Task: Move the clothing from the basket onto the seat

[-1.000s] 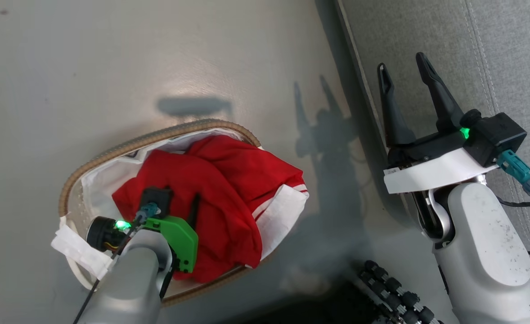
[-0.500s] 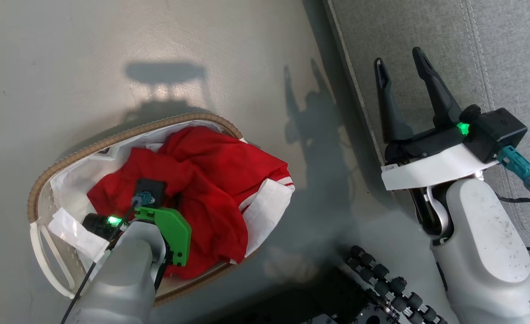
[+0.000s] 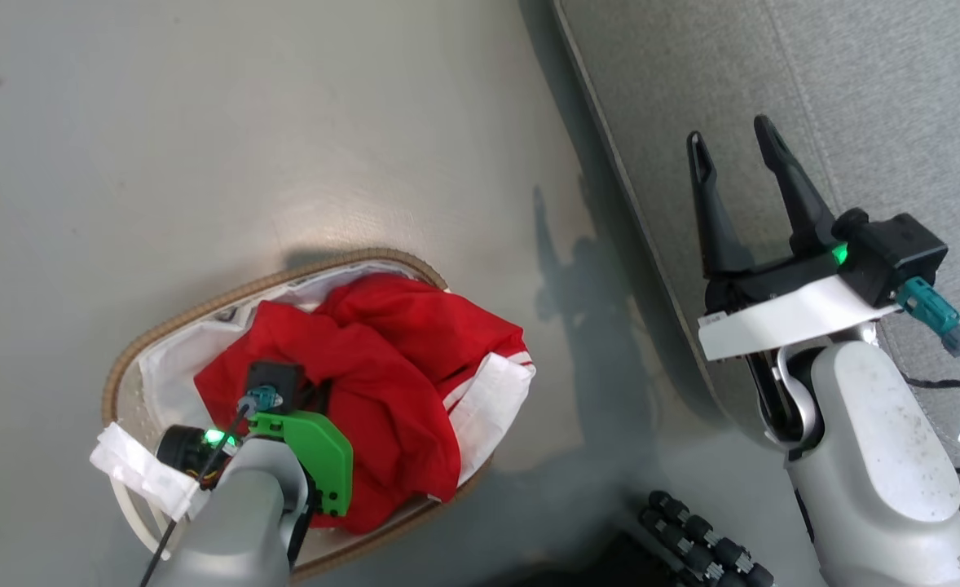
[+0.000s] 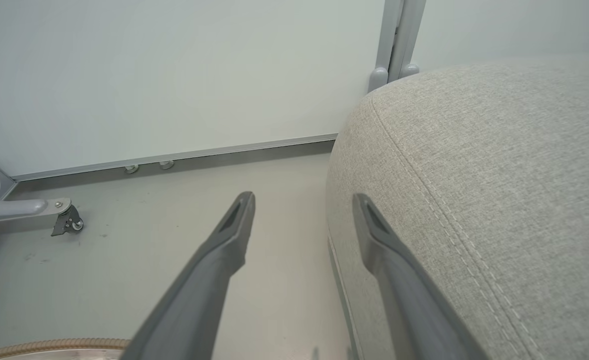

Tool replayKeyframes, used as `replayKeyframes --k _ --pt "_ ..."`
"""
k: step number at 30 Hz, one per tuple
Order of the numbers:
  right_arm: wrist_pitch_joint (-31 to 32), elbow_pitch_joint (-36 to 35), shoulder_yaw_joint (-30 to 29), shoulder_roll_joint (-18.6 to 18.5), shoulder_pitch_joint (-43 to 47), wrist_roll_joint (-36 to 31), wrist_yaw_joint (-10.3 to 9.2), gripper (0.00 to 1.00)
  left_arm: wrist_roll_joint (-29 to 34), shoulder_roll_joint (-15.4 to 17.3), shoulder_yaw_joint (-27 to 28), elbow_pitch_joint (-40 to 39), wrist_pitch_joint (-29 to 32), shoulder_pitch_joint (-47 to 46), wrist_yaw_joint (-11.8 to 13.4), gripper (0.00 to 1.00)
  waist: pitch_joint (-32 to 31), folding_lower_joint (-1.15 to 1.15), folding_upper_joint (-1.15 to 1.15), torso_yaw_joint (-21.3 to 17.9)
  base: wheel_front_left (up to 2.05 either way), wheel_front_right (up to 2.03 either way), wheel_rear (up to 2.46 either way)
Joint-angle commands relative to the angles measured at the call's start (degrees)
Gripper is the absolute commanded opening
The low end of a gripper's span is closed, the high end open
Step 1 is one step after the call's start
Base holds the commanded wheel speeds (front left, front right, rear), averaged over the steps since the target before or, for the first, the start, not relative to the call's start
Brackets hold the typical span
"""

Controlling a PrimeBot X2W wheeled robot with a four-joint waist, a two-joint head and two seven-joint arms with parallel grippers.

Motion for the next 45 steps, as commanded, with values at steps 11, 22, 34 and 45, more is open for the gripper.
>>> replayKeyframes --k 11,22,34,45 --pt "-0.3 3.5 -0.9 -0.2 6.8 -1.3 -0.04 1.00 -2.7 0.6 -1.4 -13.8 -0.4 12.0 -0.1 0.00 -16.9 0.00 0.00 4.9 0.00 0.00 0.00" --pt "-0.3 5.5 -0.1 -0.2 12.7 -4.5 -0.05 1.00 -0.9 0.7 -0.4 -25.9 -0.3 20.7 -0.1 0.00 -27.3 0.00 0.00 9.3 0.00 0.00 0.00" --pt "-0.3 7.0 1.1 -0.7 18.7 -5.2 -0.05 1.00 1.8 0.4 6.3 -42.3 -0.3 26.6 -0.1 0.00 -35.7 0.00 0.00 13.2 0.00 0.00 0.00" --pt "-0.3 8.8 5.3 -1.1 22.6 -4.2 -0.05 1.00 1.1 0.1 9.2 -56.7 -0.3 26.8 -0.1 0.00 -39.3 0.00 0.00 14.4 0.00 0.00 0.00"
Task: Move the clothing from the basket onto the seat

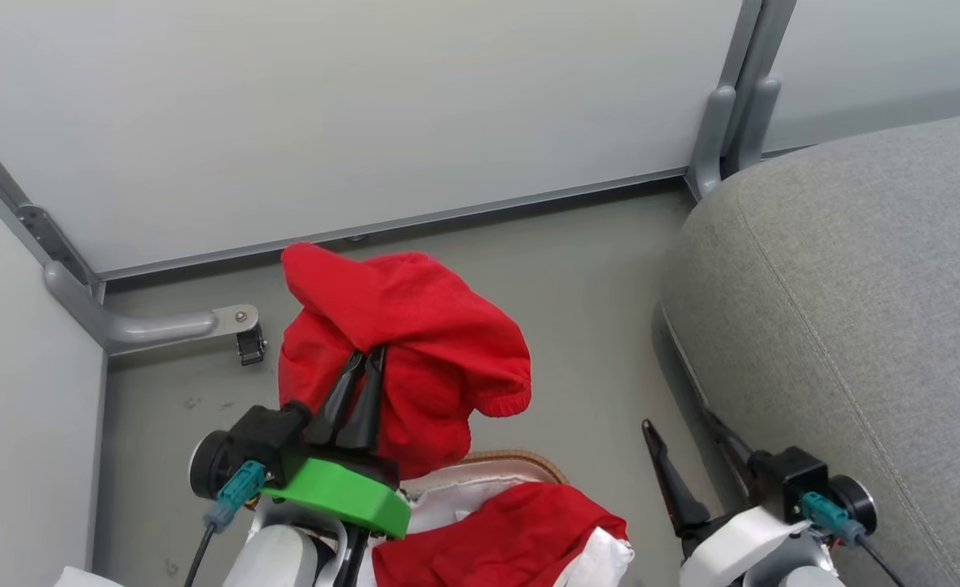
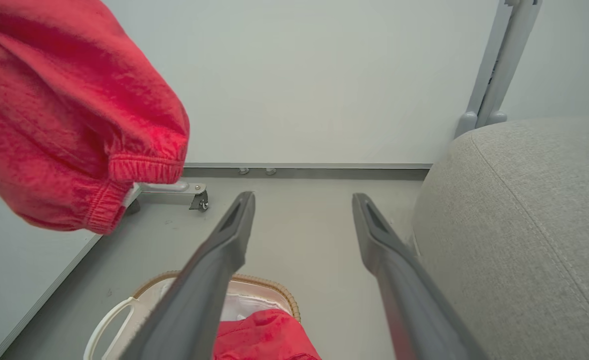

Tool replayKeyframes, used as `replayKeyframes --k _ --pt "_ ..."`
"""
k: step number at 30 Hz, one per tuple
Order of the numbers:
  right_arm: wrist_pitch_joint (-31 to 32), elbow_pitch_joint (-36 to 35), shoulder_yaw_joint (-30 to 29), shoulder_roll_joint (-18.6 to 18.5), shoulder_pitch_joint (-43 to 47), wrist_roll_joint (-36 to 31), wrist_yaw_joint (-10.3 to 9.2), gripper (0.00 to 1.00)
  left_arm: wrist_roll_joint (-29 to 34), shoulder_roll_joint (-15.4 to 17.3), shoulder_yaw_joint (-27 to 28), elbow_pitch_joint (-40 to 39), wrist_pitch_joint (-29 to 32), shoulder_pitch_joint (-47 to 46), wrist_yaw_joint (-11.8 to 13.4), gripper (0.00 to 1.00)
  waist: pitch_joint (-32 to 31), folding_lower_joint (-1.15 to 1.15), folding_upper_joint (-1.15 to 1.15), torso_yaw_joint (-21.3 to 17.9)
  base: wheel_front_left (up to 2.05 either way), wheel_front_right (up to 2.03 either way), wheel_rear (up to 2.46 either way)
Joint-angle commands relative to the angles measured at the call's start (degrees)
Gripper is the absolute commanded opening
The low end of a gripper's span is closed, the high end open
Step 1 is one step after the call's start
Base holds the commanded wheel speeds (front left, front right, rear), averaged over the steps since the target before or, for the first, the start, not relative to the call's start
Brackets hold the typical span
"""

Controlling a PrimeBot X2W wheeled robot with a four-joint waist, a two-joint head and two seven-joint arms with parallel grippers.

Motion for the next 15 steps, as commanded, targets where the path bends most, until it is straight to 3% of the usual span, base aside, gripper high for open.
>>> replayKeyframes --k 1,8,15 --pt "-0.3 0.2 1.5 -0.4 0.8 0.1 -0.06 1.00 -0.3 0.1 -0.1 -0.8 0.0 0.3 -0.1 0.00 -1.0 0.01 0.00 0.7 0.00 0.00 0.00" --pt "-0.3 -1.7 15.8 -2.1 -4.0 0.7 -0.06 1.00 -1.0 0.1 -2.3 -3.4 -0.1 1.1 -0.1 0.00 -1.7 0.01 0.00 1.3 0.00 0.00 0.00" --pt "-0.3 -3.2 22.2 -1.8 -11.6 -0.4 -0.06 1.00 -2.5 0.1 -6.6 -2.8 -0.1 0.6 -0.1 0.00 -1.3 0.01 0.00 3.7 0.00 0.00 0.00"
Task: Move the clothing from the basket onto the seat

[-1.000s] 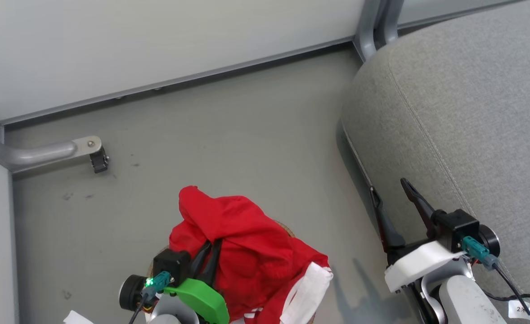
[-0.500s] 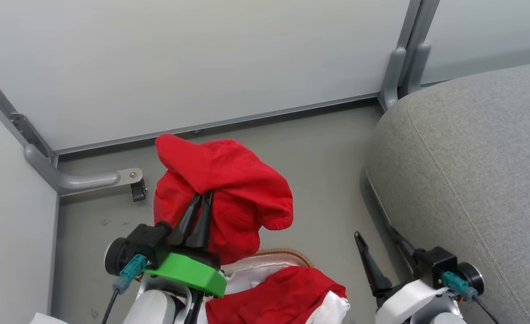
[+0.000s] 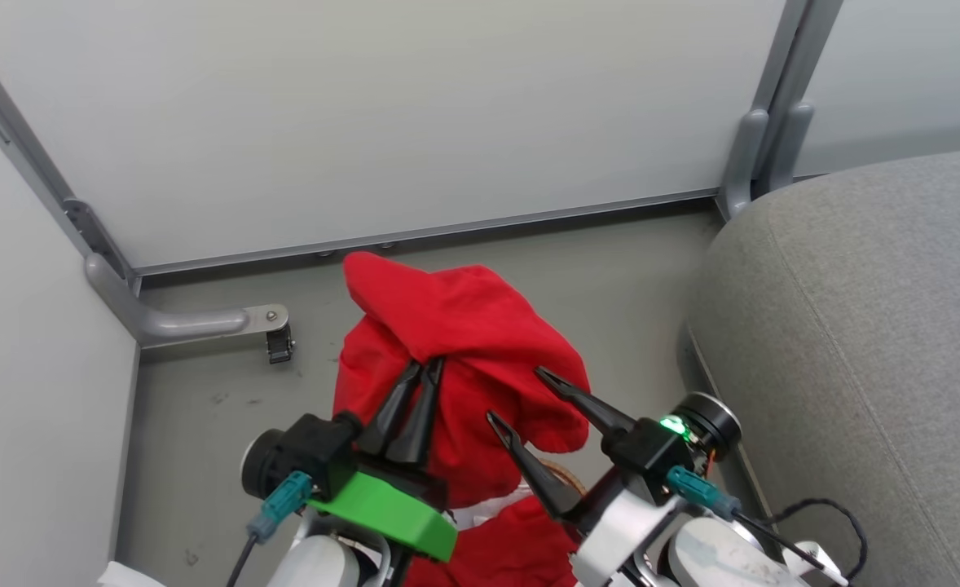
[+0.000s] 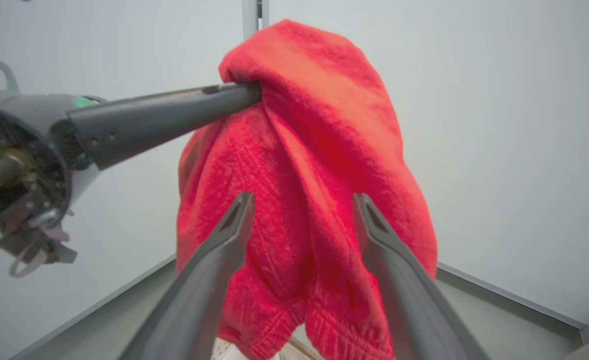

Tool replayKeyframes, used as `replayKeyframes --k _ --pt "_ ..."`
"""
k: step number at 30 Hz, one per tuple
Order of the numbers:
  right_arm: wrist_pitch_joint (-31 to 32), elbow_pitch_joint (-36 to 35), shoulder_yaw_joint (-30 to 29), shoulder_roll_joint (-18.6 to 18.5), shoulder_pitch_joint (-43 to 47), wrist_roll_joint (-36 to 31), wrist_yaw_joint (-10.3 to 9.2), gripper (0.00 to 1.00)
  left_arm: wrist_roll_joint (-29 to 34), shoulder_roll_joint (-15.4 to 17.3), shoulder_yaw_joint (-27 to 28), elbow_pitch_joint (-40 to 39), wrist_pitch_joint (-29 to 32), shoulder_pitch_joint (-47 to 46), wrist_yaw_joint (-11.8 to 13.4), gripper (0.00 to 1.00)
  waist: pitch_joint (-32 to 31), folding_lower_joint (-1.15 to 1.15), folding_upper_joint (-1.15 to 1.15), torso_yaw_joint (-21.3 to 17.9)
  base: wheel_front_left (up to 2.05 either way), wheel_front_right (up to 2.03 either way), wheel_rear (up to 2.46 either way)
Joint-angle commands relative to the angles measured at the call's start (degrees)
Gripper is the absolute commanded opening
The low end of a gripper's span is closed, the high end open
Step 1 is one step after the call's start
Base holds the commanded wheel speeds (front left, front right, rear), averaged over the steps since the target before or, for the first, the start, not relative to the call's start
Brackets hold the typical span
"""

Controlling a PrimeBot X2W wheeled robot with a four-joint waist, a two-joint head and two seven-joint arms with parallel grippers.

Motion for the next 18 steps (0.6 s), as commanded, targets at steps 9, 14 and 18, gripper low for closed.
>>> replayKeyframes --k 9,14,18 --pt "-0.3 6.6 2.2 1.9 -4.7 0.4 -0.06 0.38 -2.5 0.1 -6.0 -0.3 -0.1 -0.9 -0.1 0.00 0.5 0.00 0.00 3.4 0.00 0.00 0.00" --pt "-0.3 7.5 1.1 2.2 -4.8 2.5 -0.07 0.00 -1.7 0.1 -5.8 -0.2 -0.1 -0.7 -0.1 0.00 0.7 0.00 0.00 2.8 0.00 0.00 0.00" --pt "-0.3 6.5 -0.7 2.2 -3.1 2.9 -0.07 0.00 -1.6 0.1 -3.1 -0.2 -0.1 0.9 -0.1 1.00 0.9 0.00 0.00 -0.5 0.00 0.00 0.00"
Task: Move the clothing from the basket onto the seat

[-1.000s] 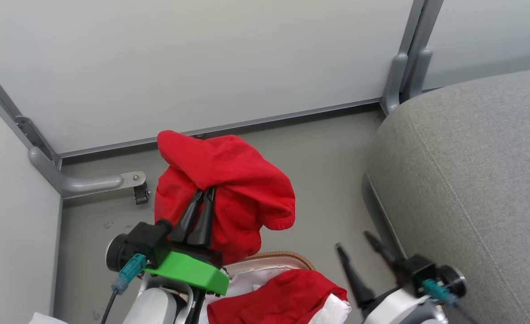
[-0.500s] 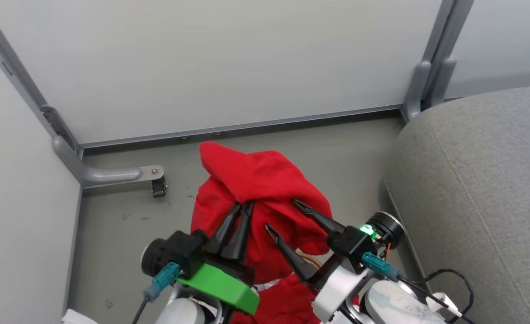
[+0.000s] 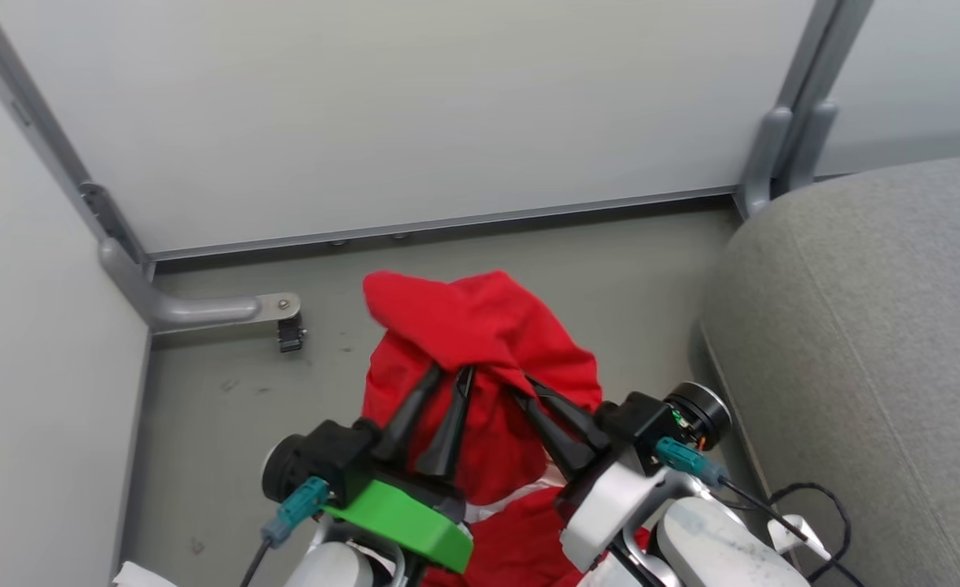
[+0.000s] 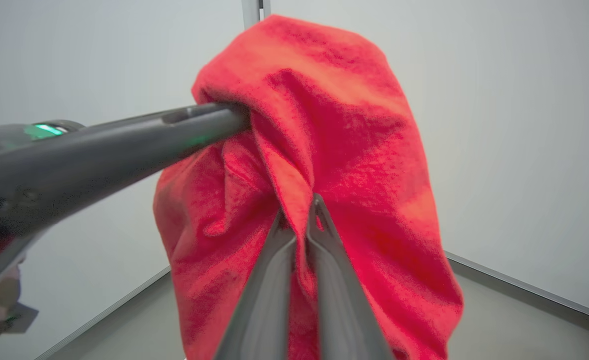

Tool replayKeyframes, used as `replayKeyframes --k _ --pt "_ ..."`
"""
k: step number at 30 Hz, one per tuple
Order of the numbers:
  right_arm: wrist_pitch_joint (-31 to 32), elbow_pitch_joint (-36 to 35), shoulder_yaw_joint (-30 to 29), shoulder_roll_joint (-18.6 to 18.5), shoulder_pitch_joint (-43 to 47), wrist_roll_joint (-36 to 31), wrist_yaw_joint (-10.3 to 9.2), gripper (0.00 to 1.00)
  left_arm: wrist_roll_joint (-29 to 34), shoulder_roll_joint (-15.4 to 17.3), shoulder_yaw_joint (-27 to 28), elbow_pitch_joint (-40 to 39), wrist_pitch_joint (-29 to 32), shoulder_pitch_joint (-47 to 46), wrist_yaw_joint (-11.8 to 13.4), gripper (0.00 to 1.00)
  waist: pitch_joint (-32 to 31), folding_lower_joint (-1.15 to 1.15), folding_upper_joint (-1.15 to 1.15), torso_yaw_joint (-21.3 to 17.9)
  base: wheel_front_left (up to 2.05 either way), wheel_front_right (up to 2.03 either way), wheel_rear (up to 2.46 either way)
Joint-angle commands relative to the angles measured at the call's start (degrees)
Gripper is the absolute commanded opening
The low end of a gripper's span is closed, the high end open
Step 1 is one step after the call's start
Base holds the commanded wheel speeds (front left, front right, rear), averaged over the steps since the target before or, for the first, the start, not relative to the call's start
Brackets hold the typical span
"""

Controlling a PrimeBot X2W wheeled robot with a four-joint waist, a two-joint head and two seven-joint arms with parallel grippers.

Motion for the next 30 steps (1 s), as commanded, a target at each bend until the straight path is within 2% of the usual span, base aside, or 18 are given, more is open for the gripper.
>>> replayKeyframes --k 1,6,13,18,25,30 --pt "-0.3 -0.6 -1.2 -0.5 1.3 0.3 -0.08 0.00 0.3 0.2 1.1 0.0 -0.1 1.0 -0.1 1.00 0.2 0.00 0.00 -3.4 0.00 0.00 0.00" --pt "-0.3 -1.9 -3.1 -0.9 3.5 0.0 -0.08 0.00 1.7 0.1 3.8 0.6 0.0 1.5 -0.1 1.00 0.9 0.00 0.00 -11.7 0.00 0.00 0.00" --pt "-0.3 -2.9 -5.0 -1.6 5.8 0.3 -0.08 0.00 2.0 0.1 4.1 -0.2 0.0 1.1 -0.1 1.00 2.4 0.00 0.00 -24.5 0.00 0.00 0.00" --pt "-0.3 -3.5 -6.5 -1.9 6.6 0.5 -0.07 0.00 2.7 0.2 2.8 0.5 0.0 0.0 -0.1 1.00 3.5 0.00 0.00 -30.9 0.00 0.00 0.00" --pt "-0.3 -6.2 -15.3 -1.9 8.3 -1.2 -0.07 0.00 1.9 0.2 -1.5 2.7 0.0 -2.9 -0.1 1.00 5.6 0.00 0.00 -32.2 0.00 0.00 0.00" --pt "-0.3 -6.7 -18.9 -3.9 5.1 -3.3 -0.07 0.00 2.1 0.2 -2.3 3.6 0.0 -3.4 -0.1 1.00 7.3 0.00 0.00 -32.2 0.00 0.00 0.00"
